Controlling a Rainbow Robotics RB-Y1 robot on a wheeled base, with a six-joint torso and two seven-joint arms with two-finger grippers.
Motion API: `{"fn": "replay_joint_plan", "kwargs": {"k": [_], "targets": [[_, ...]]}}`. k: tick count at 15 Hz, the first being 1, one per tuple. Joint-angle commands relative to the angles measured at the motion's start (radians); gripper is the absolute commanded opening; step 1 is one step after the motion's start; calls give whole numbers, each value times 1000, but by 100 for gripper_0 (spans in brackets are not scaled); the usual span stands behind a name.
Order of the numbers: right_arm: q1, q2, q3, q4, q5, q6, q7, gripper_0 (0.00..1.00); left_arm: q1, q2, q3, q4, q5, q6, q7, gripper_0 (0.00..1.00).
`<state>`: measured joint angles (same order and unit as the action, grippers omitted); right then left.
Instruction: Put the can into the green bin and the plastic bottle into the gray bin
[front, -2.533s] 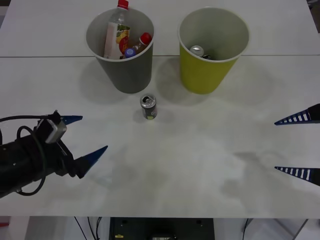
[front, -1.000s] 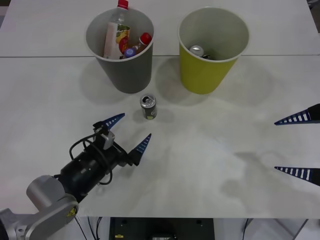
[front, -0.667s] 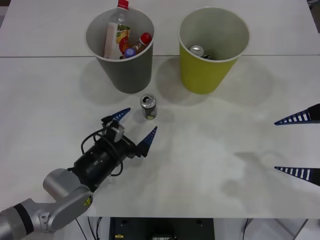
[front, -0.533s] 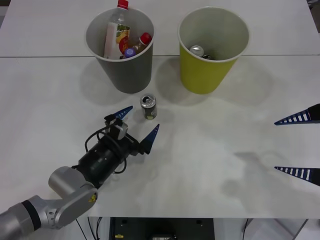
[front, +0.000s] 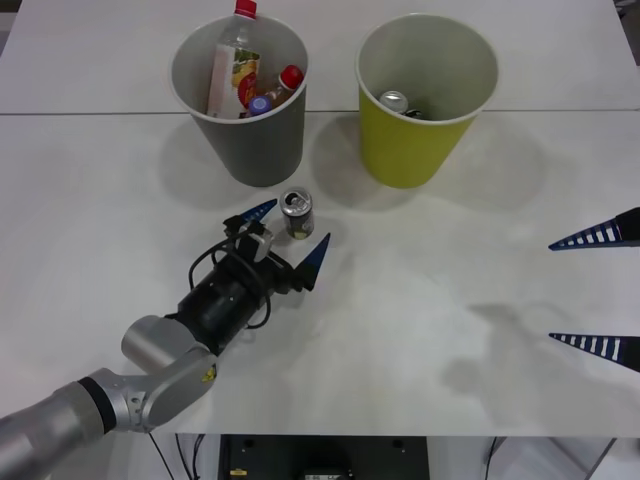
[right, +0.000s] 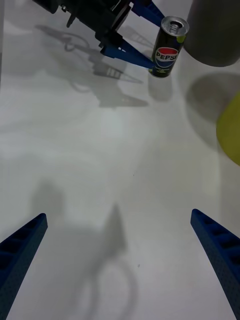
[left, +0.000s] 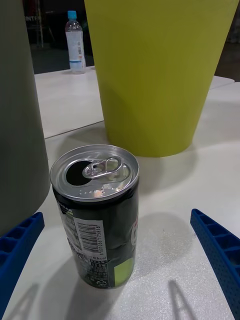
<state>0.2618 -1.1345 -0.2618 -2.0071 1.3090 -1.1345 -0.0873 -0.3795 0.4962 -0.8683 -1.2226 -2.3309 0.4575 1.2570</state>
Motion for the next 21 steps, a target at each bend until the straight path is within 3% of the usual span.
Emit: {"fn": "replay_joint_plan", "kwargs": {"k": [1, 11, 12, 13, 14, 21], "targets": [[0, 0, 0, 0, 0, 0, 0, 100, -16, -19, 0, 20, 1, -3, 1, 100], [0, 0, 0, 0, 0, 0, 0, 100, -98, -71, -18, 126, 2, -3, 10, 100], [0, 0, 0, 0, 0, 0, 0, 100, -98, -73, -18, 126, 2, -3, 12, 93], [0, 0, 0, 0, 0, 0, 0, 100, -98, -73, -18, 126, 2, -3, 12, 30], [0, 0, 0, 0, 0, 0, 0, 100, -98, -73, -18, 126, 2, -3, 12, 1], [0, 0, 0, 0, 0, 0, 0, 100, -96, -70, -18, 124, -1, -3, 12, 0]]}}
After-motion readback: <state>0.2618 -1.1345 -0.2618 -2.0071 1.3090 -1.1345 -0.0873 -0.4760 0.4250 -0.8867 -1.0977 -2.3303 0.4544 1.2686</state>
